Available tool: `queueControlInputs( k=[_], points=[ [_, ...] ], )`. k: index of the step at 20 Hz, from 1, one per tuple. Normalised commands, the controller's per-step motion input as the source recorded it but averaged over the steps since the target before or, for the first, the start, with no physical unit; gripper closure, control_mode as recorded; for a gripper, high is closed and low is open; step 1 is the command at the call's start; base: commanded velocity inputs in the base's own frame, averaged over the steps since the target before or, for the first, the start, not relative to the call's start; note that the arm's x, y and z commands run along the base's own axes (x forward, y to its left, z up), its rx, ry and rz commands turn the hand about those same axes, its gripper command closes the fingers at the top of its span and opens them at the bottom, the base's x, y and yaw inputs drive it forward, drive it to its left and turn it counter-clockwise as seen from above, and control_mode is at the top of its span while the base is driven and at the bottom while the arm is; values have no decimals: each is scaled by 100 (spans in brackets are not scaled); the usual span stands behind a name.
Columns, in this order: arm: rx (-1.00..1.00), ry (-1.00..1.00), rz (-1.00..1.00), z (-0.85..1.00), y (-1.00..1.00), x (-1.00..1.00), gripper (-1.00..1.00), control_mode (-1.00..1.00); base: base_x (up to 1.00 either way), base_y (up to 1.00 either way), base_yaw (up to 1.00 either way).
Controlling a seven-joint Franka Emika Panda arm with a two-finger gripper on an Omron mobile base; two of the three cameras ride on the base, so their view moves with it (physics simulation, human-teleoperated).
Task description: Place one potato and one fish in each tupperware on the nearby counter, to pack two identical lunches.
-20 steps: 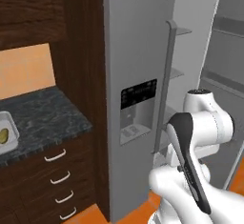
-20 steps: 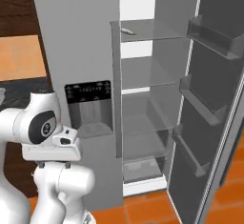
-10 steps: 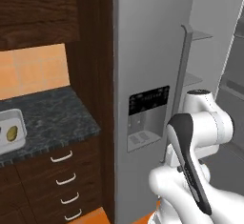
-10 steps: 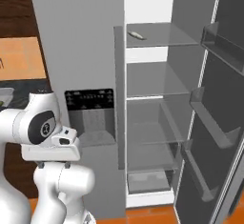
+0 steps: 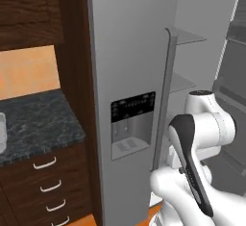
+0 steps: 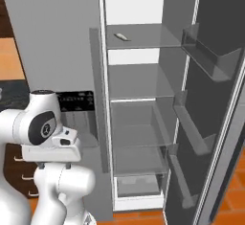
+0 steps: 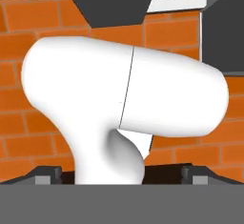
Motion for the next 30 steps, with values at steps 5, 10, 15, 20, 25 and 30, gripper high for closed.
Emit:
queueControlInputs(
  k=[5,10,15,20,25,30],
  points=[
    [0,0,0,0,0,0,-100,100,60,-4,2],
    [0,0,0,0,0,0,-100,100,41,-27,2],
    [0,0,0,0,0,0,-100,100,3,-77,-11],
    [0,0,0,0,0,0,-100,100,29,-33,-4],
    [0,0,0,0,0,0,-100,100,45,-7,8],
    [0,0,0,0,0,0,-100,100,66,-6,10]
  ],
)
